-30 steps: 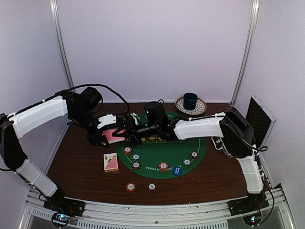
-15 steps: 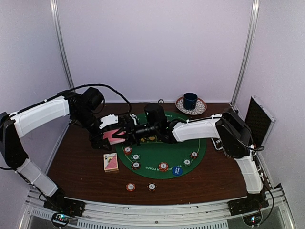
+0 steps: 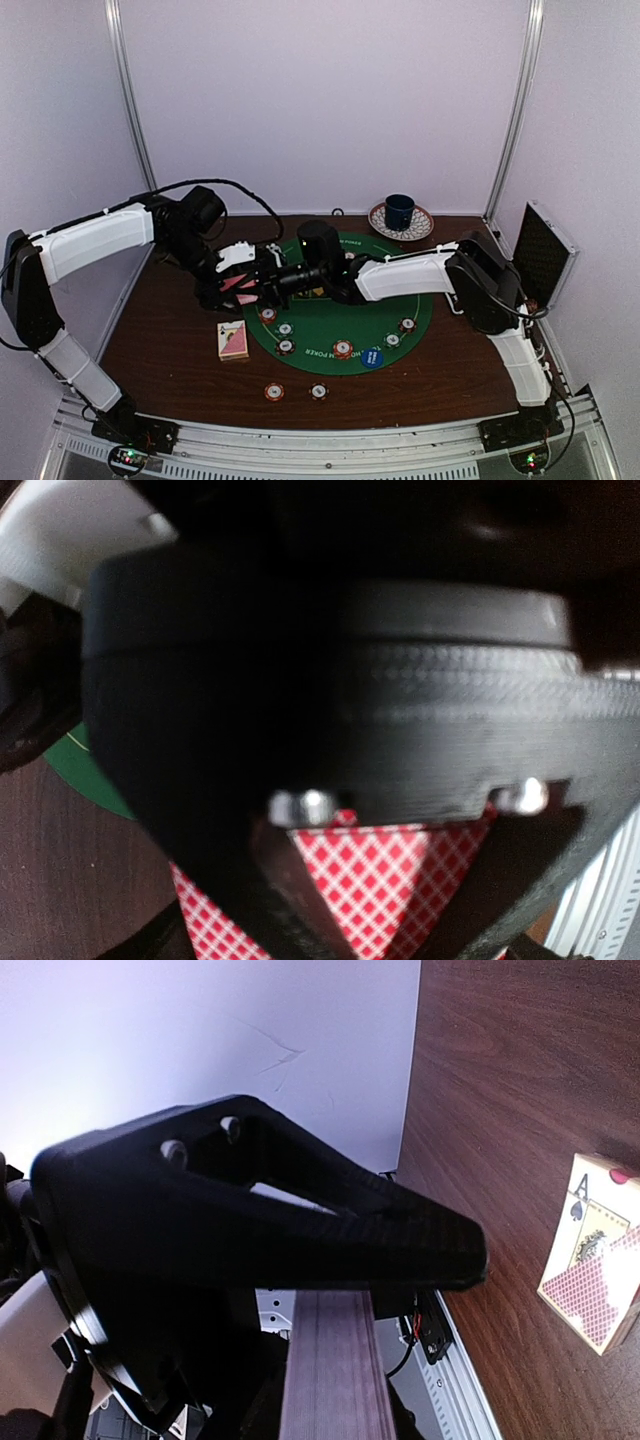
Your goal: Distribute texas hold em gaming equipment
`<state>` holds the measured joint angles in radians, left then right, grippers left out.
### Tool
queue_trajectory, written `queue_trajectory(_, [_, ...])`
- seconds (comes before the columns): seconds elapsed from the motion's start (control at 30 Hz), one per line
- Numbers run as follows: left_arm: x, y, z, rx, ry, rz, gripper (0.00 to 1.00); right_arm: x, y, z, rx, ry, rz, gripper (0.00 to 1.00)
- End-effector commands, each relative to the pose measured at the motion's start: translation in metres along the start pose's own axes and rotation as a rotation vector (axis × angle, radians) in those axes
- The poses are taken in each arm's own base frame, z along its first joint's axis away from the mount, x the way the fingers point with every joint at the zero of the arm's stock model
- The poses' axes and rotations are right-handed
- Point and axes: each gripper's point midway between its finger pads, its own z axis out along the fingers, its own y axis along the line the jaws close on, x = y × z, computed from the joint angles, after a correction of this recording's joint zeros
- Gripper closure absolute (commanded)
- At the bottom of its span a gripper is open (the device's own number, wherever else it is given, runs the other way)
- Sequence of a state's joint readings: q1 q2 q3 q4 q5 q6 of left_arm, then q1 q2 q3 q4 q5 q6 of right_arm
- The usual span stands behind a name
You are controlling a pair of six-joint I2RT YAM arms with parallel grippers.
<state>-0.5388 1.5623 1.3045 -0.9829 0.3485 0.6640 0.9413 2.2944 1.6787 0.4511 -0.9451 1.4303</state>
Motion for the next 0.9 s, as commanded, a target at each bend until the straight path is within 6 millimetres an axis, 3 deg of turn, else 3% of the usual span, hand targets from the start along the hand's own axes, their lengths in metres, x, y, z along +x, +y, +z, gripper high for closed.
queue_trajectory(0.0, [-0.006,0.005,0.000,-0.032,-0.031,0.046,0.25,0.000,0.021,0.004,-0.065,0.012,-0.058,0.88])
queue_trajectory(0.3, [-0.005,0.002,-0.003,-0.045,-0.017,0.080,0.47,-0.009,0.010,0.004,-0.051,-0.016,-0.033,0.55])
queue_trajectory(0.47, [-0.002,-0.005,0.003,-0.037,0.014,0.113,0.55,-0.010,0.010,0.004,-0.052,-0.020,-0.032,0.60])
queue_trajectory(0.63, [-0.001,-0.005,0.003,-0.039,0.023,0.114,0.47,-0.012,0.005,0.001,-0.045,-0.029,-0.019,0.78])
queue_trajectory(0.7, [-0.002,-0.005,0.001,-0.040,0.023,0.108,0.32,-0.013,0.004,0.000,-0.041,-0.034,-0.015,0.82])
queue_trajectory(0.87, [-0.001,-0.006,0.000,-0.041,0.022,0.108,0.15,-0.013,0.003,0.000,-0.032,-0.032,-0.020,0.89])
